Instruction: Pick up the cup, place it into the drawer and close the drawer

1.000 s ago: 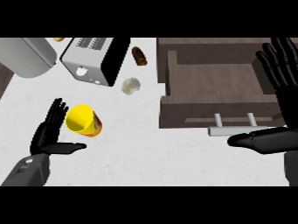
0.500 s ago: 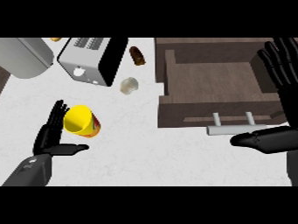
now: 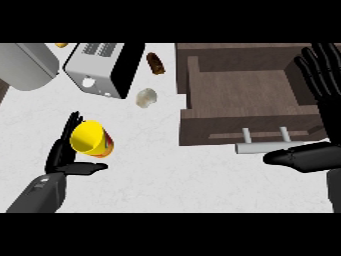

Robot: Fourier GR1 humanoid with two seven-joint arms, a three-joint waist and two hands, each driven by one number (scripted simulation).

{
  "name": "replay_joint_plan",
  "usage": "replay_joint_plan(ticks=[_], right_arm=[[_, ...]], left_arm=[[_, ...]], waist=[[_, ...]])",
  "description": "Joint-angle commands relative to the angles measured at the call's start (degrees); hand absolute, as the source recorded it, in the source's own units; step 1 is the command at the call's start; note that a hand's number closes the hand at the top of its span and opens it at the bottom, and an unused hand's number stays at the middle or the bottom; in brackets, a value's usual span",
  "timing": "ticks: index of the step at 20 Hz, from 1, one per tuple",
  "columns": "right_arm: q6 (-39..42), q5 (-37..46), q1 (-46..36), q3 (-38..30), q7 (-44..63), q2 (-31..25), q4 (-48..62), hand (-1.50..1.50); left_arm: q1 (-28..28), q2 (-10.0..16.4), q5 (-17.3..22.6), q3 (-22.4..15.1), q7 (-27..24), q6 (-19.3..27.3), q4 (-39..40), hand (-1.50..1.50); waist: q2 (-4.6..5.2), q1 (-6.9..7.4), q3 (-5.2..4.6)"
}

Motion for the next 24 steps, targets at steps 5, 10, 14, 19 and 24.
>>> replay_joint_plan(ticks=[5,10,14,19,24], right_arm=[[0.2,-0.8,-1.0,-0.2,1.4,-0.3,-0.6,-1.5],[0.6,0.7,-1.8,0.2,0.5,-0.8,2.3,-1.5],[0.3,-0.6,-1.8,-0.2,1.9,-0.6,-0.1,-1.5],[1.4,-2.8,-1.2,-3.3,1.6,-2.5,-0.3,-1.5],[1.6,-1.7,-0.5,-2.9,0.3,-2.3,0.2,-1.5]], left_arm=[[0.3,-2.7,-0.2,-0.7,-4.4,-9.8,0.2,1.5],[-0.6,-3.5,-0.9,-0.7,-10.8,0.1,-4.5,1.5],[-2.7,-3.7,-0.6,1.2,-10.9,11.9,-5.4,1.5],[-1.0,-4.8,3.6,5.9,-14.8,12.9,-6.5,1.5],[0.4,-7.2,4.9,6.1,-17.4,4.3,-8.5,1.5]], waist=[[0.0,-0.17,-0.04],[0.05,0.42,0.01],[-0.03,-0.14,0.03],[-0.24,0.16,0.06],[-0.44,0.97,0.11]])
